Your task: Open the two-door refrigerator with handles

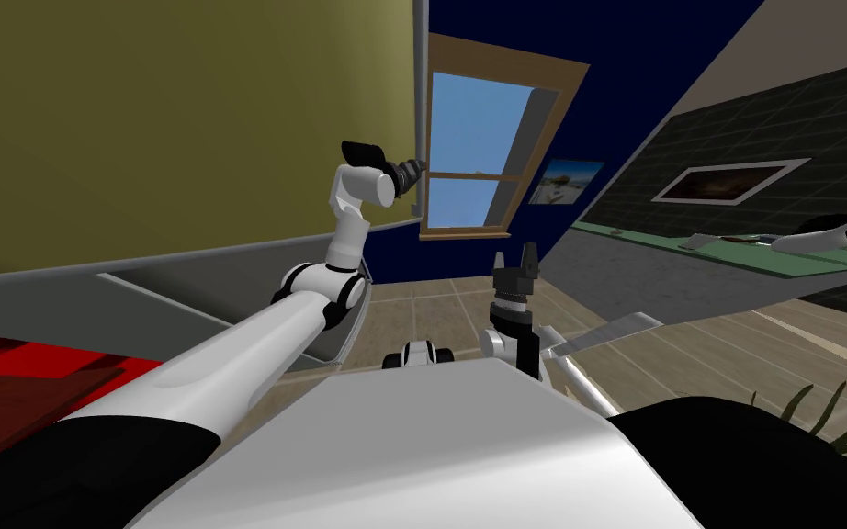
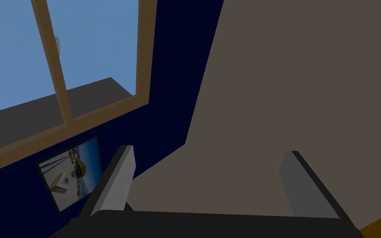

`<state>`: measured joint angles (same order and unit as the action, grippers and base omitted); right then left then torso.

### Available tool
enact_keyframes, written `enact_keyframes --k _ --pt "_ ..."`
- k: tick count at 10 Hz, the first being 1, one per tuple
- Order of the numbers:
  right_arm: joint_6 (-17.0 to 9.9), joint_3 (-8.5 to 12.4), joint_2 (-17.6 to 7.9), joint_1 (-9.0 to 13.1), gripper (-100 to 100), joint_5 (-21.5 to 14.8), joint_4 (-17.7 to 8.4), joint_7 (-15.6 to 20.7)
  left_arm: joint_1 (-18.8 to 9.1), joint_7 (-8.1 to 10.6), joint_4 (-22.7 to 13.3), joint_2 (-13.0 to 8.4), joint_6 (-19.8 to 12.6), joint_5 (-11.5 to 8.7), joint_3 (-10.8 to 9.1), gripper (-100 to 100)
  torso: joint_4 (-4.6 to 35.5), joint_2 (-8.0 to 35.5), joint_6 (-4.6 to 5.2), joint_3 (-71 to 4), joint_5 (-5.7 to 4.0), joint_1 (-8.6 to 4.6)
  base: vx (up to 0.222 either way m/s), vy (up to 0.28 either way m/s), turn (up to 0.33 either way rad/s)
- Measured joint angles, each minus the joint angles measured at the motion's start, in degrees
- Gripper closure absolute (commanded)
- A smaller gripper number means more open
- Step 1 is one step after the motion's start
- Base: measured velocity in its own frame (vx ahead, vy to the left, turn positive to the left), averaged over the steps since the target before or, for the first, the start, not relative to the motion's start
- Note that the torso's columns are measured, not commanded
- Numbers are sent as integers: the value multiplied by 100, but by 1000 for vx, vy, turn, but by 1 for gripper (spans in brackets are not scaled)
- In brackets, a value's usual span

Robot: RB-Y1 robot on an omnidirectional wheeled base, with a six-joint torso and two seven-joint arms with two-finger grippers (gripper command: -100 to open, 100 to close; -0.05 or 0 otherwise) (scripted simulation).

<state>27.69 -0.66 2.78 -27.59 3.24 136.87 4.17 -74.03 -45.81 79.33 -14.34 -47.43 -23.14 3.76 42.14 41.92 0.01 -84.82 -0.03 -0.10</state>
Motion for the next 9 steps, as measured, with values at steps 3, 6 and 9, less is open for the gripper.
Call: enact_keyframes --k 3,6,9 --pt "0 0 0 1 0 0 -1 0 -220 15 120 -79 -347 -106 -101 -100 22 55 -2 37 5 15 32 -26 23" --pt "-1 0 0 2 0 0 -1 0 -225 14 126 -83 -370 -112 -105 0 16 39 -1 27 4 14 0 0 0" --pt "-1 0 0 2 0 0 -1 0 -225 14 126 -83 -370 -112 -105 0 14 34 -1 23 3 9 0 0 0"
